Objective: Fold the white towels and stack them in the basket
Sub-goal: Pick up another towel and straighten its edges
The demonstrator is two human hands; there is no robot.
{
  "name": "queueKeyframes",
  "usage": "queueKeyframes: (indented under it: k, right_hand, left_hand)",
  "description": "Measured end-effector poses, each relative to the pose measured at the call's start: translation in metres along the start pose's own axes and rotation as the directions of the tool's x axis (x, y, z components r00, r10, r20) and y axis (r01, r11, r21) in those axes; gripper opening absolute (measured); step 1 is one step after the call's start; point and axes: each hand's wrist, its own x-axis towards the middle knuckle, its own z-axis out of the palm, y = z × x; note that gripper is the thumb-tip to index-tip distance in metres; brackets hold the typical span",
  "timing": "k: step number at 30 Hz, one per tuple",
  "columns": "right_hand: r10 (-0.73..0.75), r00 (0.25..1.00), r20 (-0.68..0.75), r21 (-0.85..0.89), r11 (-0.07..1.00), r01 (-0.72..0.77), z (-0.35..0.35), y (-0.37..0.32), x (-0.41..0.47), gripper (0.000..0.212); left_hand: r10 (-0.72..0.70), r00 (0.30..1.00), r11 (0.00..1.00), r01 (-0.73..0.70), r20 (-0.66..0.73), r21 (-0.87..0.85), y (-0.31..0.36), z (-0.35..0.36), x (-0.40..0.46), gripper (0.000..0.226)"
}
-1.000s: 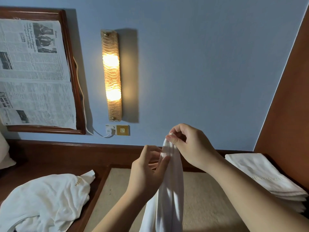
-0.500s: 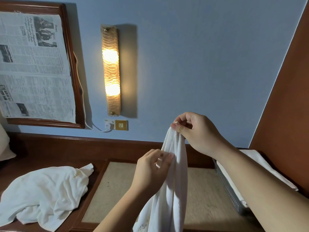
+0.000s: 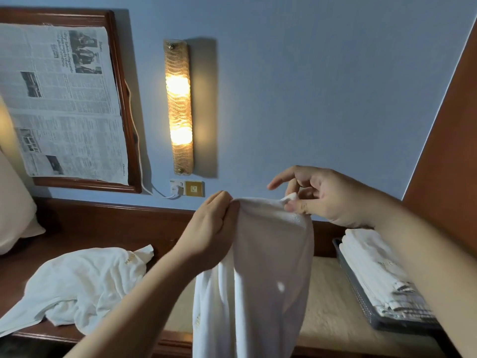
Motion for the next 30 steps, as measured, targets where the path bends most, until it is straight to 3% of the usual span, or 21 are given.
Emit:
queueKeyframes:
  k: [3,8,11,14,18,24,27,30]
  right_hand:
    - [0.034,0.991,0.130,-0.127,0.992,-0.018,0.002,-0.016,0.000,0.034]
    - [0.135,0.975,0.177,-0.273,0.958,-0.083,0.019,-0.029,0.011,0.041]
    - [0.186,0.974,0.131,-0.391,0.912,-0.122,0.026,-0.034,0.020,0.038]
    - [0.162,0.986,0.043,-0.463,0.878,-0.124,0.035,-0.038,0.029,0.015]
    - [-0.045,0.994,-0.103,-0.506,0.863,-0.013,0.051,-0.044,0.041,0.016]
    - [-0.259,0.949,-0.179,-0.584,0.804,0.109,0.075,-0.055,0.057,0.031]
    - [-0.223,0.955,-0.195,-0.607,0.792,0.061,0.077,-0.048,0.060,0.028]
    - [-0.073,0.983,-0.166,-0.608,0.792,-0.044,0.066,-0.034,0.059,0.017]
  left_hand:
    - [0.146,0.985,0.977,-0.158,0.089,0.140,-0.003,-0.014,0.007,0.035]
    - [0.268,0.949,0.930,-0.300,0.166,0.214,-0.007,-0.026,0.007,0.040]
    - [0.342,0.916,0.896,-0.385,0.211,0.220,-0.009,-0.033,0.005,0.042]
    - [0.360,0.897,0.874,-0.420,0.258,0.242,-0.016,-0.044,0.000,0.045]
    - [0.302,0.937,0.900,-0.342,0.177,0.272,-0.027,-0.054,-0.011,0.045]
    - [0.044,0.994,0.993,-0.032,-0.103,0.111,-0.056,-0.025,-0.055,0.049]
    - [-0.092,0.993,0.995,0.095,-0.073,0.040,-0.089,-0.001,-0.096,0.052]
    - [-0.210,0.977,0.977,0.208,-0.044,-0.041,-0.115,0.015,-0.125,0.049]
